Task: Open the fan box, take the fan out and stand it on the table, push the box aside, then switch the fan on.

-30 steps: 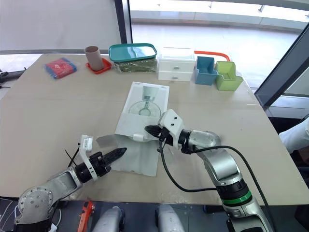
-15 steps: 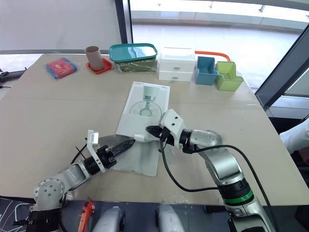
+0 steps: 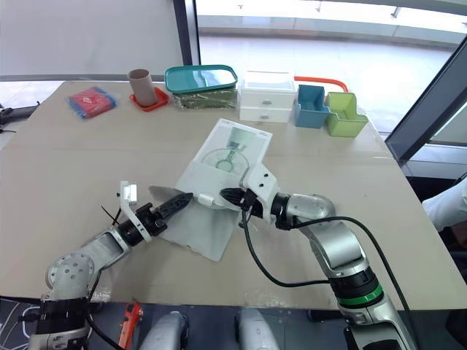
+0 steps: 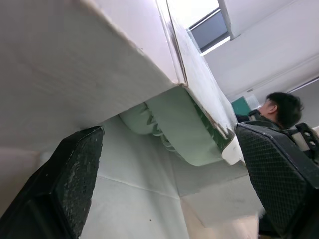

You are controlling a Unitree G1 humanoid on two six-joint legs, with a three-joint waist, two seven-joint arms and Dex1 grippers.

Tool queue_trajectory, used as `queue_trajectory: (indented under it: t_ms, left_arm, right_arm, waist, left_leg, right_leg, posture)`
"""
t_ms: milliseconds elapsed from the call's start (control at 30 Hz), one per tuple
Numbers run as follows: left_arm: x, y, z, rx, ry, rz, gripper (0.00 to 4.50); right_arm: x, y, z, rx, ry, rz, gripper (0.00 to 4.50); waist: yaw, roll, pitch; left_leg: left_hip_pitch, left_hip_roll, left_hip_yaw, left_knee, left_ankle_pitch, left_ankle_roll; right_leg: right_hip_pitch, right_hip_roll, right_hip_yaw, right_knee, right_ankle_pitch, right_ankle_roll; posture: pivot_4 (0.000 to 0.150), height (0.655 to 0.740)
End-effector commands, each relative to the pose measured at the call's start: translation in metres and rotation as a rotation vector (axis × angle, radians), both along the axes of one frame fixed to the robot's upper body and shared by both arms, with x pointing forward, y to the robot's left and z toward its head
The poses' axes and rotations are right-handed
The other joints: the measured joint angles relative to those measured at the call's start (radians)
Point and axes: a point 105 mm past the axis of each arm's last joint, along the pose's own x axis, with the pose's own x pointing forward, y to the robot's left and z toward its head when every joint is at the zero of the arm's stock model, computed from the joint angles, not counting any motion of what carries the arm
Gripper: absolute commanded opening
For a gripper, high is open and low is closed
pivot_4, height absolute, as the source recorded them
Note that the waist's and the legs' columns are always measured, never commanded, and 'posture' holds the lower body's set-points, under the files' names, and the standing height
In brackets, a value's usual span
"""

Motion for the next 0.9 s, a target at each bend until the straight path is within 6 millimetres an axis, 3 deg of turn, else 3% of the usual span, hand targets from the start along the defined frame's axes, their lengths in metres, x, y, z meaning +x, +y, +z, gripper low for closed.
queue_trajectory:
  t_ms: [33,300,467,800,900]
  left_arm:
    - [-0.001,-0.001,0.007,-0.024,-0.035,-0.017,4.45]
    - [-0.028,-0.025,-0.013,-0.077,0.089,-0.139,4.45]
    - [-0.011,-0.022,-0.018,-0.104,0.137,-0.022,4.45]
    - [-0.002,-0.030,-0.018,-0.028,0.112,-0.035,4.45]
    - [-0.007,-0.030,-0.019,0.012,0.097,-0.063,4.45]
  right_arm:
    - [-0.001,0.001,0.001,-0.010,-0.005,0.004,0.00]
    - [-0.003,0.000,-0.001,-0.017,0.001,0.002,0.00]
    - [-0.006,0.001,-0.003,-0.016,0.007,0.001,0.00]
    - [-0.004,0.001,-0.003,-0.012,0.005,-0.006,0.00]
    - [-0.006,0.001,-0.004,-0.016,0.008,-0.004,0.00]
  waist:
    - [0.000,0.000,0.000]
    - [0.000,0.000,0.000]
    - [0.001,0.000,0.000]
    - [0.000,0.000,0.000]
    - [0.000,0.000,0.000]
  left_leg:
    - [0.000,0.000,0.000,0.000,0.000,0.000]
    - [0.000,0.000,0.000,0.000,0.000,0.000]
    - [0.000,0.000,0.000,0.000,0.000,0.000]
    - [0.000,0.000,0.000,0.000,0.000,0.000]
    - [0.000,0.000,0.000,0.000,0.000,0.000]
  right_leg:
    - [0.000,0.000,0.000,0.000,0.000,0.000]
    - [0.000,0.000,0.000,0.000,0.000,0.000]
    - [0.000,0.000,0.000,0.000,0.000,0.000]
    - [0.000,0.000,0.000,-0.001,0.000,0.000]
    - [0.000,0.000,0.000,-0.001,0.000,0.000]
  posture:
    - [0.150,0.7400]
    - [0.150,0.7400]
    - [0.150,0.7400]
    - [0.150,0.7400]
    - [0.150,0.7400]
